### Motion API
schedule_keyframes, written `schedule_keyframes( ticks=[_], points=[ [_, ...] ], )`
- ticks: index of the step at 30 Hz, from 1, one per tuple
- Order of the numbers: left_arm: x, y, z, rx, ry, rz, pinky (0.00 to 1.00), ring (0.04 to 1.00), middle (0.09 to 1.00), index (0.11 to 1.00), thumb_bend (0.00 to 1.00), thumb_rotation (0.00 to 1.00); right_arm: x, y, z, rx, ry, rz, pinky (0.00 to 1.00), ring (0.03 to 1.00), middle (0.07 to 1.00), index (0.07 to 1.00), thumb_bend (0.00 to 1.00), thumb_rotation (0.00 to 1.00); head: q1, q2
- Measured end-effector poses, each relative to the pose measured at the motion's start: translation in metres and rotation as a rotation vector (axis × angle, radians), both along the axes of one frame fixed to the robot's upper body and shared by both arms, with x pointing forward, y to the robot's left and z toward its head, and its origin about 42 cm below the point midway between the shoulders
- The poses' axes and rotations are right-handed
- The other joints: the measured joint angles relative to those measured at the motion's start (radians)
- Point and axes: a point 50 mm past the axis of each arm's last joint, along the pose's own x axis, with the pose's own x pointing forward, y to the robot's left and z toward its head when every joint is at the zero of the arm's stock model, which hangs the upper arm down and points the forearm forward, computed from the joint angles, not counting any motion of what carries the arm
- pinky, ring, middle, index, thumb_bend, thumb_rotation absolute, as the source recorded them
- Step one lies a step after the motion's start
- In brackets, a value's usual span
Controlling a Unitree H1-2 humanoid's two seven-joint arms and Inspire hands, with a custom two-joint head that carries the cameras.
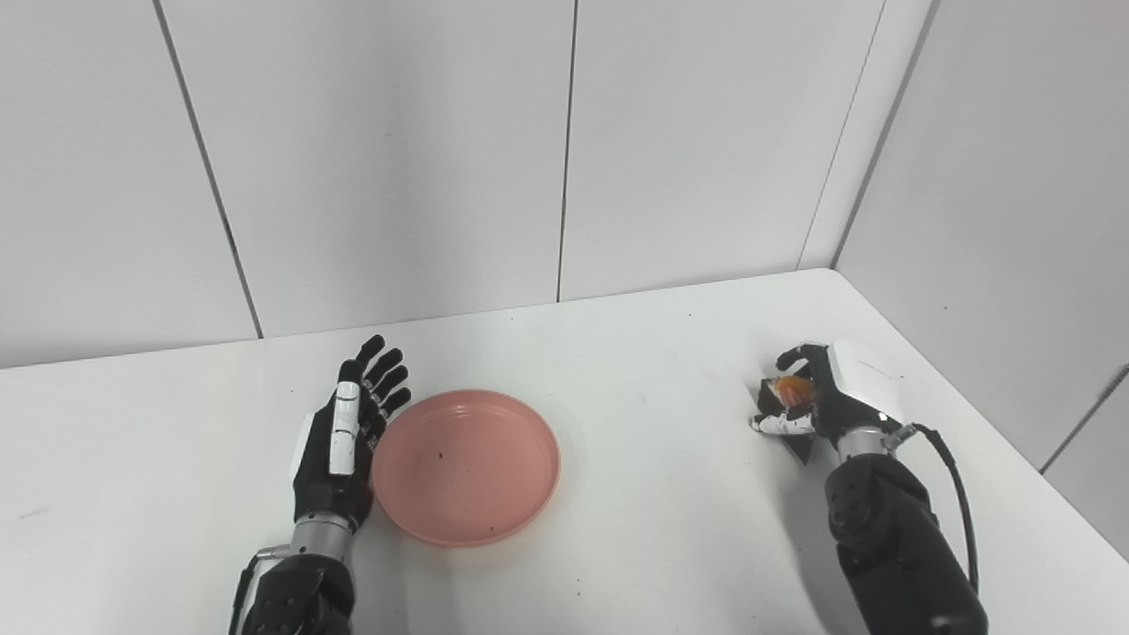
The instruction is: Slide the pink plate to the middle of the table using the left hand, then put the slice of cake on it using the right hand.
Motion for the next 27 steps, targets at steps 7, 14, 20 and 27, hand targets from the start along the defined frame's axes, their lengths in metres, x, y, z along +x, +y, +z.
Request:
schedule_keyframes(
  ticks=[7, 14, 20, 27],
  points=[
    [-0.001, -0.001, 0.000, 0.005, -0.002, 0.002, 0.88, 0.893, 0.889, 0.877, 0.73, 0.95, -0.001, 0.004, 0.000, 0.011, -0.092, 0.008, 0.23, 0.325, 0.424, 0.528, 0.51, 0.00, 0.031, 0.008],
    [-0.003, -0.003, 0.000, 0.016, 0.003, -0.004, 0.88, 0.899, 0.897, 0.888, 0.72, 0.97, -0.003, 0.014, 0.003, 0.013, -0.171, 0.071, 0.18, 0.251, 0.458, 0.490, 0.52, 0.00, 0.067, 0.009],
    [-0.004, -0.007, 0.000, 0.036, 0.000, -0.003, 0.90, 0.906, 0.902, 0.894, 0.71, 0.99, -0.004, 0.039, 0.012, 0.085, -0.256, 0.197, 0.24, 0.316, 0.410, 0.518, 0.51, 0.00, 0.109, 0.008],
    [-0.006, -0.012, 0.000, 0.022, 0.004, -0.003, 0.90, 0.899, 0.894, 0.884, 0.70, 0.96, -0.004, 0.059, 0.017, 0.126, -0.315, 0.357, 0.23, 0.299, 0.432, 0.502, 0.52, 0.00, 0.187, 0.009]
  ],
)
